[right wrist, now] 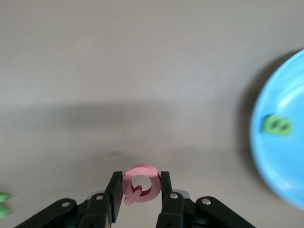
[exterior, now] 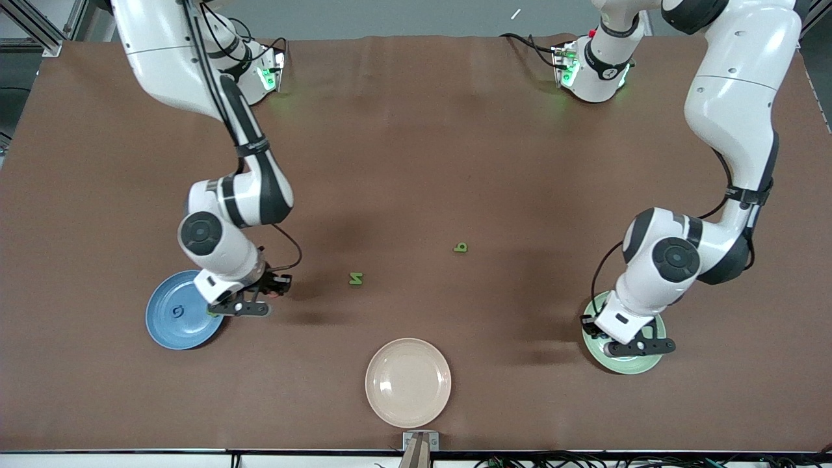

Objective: Sort uppercase to blue plate, lowercase to green plate
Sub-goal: 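Place the x on the green plate while the right gripper places pink a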

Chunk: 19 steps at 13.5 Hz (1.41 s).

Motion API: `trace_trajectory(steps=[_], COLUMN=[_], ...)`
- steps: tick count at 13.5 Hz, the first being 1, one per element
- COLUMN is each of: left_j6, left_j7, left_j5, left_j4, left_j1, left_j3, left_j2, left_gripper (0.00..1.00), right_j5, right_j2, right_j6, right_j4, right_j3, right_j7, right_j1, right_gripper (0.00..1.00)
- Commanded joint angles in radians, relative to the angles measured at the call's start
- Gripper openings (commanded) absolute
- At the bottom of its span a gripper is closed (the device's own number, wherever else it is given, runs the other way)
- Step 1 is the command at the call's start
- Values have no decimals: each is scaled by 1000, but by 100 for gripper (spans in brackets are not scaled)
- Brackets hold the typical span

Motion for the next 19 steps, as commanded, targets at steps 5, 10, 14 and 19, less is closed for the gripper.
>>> trace_trajectory(steps=[5, 10, 14, 19], left_j6=[9, 9, -5, -79], left_j7=[125, 121, 5, -261], left_j5=[10, 9, 5, 7], left_j4=[22, 16, -19, -45], left_j1=[51, 42, 31, -51], left_j3=[-8, -10, -76, -154], left_j2=[40, 34, 12, 0], left_gripper=[20, 84, 77, 74], right_j5=[-5, 2, 6, 26], right_j2=[0, 38, 83, 75], right_j6=[-56, -52, -27, -27], right_j4=[67, 67, 70, 79], right_j3=[17, 18, 21, 29], right_j7=[-355, -510, -515, -506], right_j1=[-220, -321, -332, -288], right_gripper=[3, 10, 71, 92])
